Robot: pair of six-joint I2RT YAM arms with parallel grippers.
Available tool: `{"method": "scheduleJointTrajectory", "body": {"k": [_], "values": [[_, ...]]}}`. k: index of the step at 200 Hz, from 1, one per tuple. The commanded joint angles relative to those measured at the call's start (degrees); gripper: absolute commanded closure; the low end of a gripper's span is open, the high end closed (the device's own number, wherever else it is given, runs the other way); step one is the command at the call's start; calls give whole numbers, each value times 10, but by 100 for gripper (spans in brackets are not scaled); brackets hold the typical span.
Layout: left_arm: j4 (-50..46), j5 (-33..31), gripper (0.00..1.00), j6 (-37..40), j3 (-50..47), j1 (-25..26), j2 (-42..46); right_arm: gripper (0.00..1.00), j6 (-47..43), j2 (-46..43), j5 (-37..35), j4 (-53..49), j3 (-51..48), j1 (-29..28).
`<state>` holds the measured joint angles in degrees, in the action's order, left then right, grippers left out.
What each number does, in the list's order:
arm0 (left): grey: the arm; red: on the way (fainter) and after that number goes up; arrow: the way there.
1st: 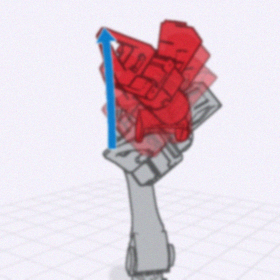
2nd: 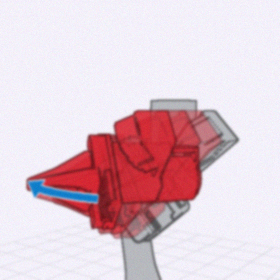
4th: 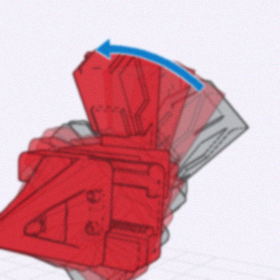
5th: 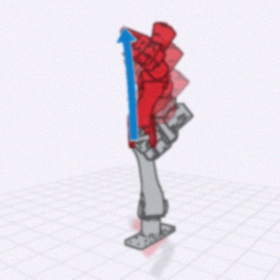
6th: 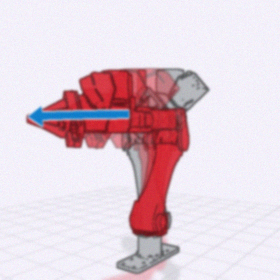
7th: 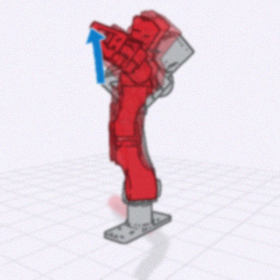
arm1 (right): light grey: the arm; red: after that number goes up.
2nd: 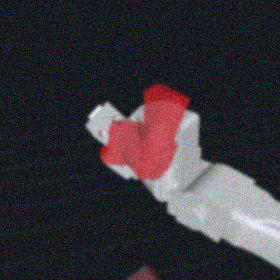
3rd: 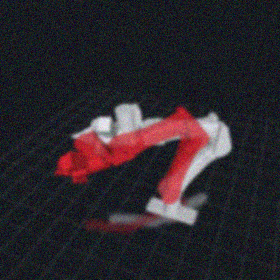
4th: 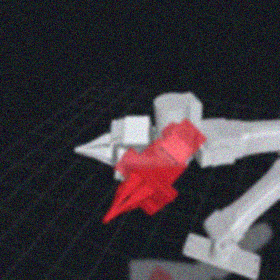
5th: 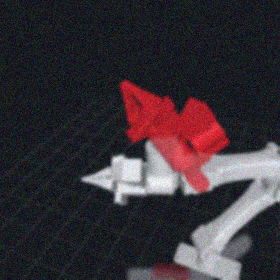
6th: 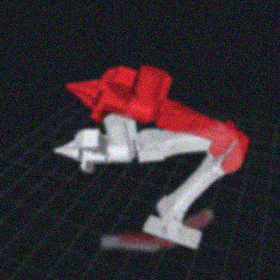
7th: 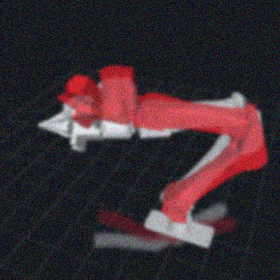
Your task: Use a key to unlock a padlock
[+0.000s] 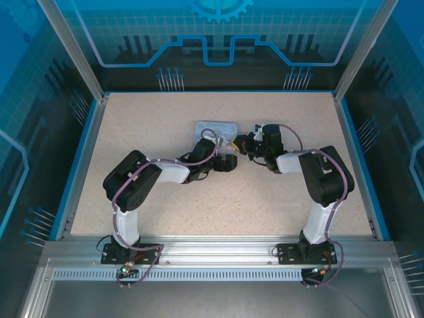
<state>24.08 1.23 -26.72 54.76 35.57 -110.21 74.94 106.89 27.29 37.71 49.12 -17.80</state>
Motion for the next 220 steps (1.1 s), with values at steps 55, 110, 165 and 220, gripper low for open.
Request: {"method": "scheduleJointTrajectory", "body": {"k": [55,110,165,220], "values": [[81,45,2,-104,3,-16,-13,100,-11,3,6,-13,-2,12],[146,56,7,-165,-19,-14,-18,100,-14,15,20,-4,-4,18],[203,25,9,-219,-48,-4,-5,100,-16,30,35,10,-4,25],[272,-19,12,-283,-78,5,-7,100,-23,38,47,18,-10,32]]}}
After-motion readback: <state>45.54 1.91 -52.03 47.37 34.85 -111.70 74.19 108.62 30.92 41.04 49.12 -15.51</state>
